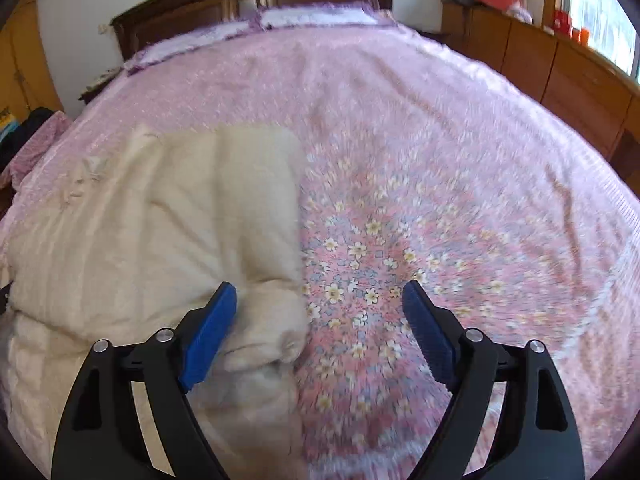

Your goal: Fold large clothes

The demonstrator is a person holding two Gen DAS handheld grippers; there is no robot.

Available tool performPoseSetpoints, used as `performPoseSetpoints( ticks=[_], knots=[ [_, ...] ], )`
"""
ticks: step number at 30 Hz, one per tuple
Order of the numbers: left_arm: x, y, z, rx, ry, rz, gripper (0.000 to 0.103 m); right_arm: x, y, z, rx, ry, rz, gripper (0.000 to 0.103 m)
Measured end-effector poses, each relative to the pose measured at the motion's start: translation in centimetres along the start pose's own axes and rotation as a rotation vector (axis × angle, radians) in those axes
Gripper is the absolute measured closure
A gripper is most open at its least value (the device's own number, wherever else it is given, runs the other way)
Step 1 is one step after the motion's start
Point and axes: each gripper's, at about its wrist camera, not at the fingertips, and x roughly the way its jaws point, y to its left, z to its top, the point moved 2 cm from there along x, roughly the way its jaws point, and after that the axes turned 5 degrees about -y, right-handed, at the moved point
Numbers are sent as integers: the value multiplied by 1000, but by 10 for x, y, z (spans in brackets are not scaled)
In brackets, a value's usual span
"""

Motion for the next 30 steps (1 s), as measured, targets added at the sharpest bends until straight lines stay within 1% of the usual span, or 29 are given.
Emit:
performPoseSetpoints(
  ticks=[3, 5, 7, 11, 17, 18, 19, 24, 30],
  knots=[
    [-19, 3, -7, -6, -15, -31, 18, -24, 2, -1, 7, -30, 28, 18],
    [-34, 6, -13, -25, -25, -54, 16, -41, 4, -4, 26, -40, 68, 17],
    [-51, 9, -20, -34, -32, -76, 16, -54, 8, -10, 44, -38, 111, 16],
    [-75, 15, -32, -33, -46, -84, 16, -68, 18, -23, 72, -13, 168, 16],
    [-102, 29, -49, -61, -54, -99, 16, -88, 37, -43, 71, -3, 201, 15],
    [-104, 32, -53, -68, -50, -102, 16, -90, 39, -45, 69, 1, 204, 12],
    [-105, 33, -55, -73, -47, -103, 16, -91, 41, -47, 67, 1, 206, 9],
    [-111, 46, -72, -106, -30, -101, 16, -101, 53, -57, 39, 2, 221, 9],
    [-117, 65, -80, -139, -35, -98, 16, -102, 64, -67, 20, 10, 215, 9]
  ],
)
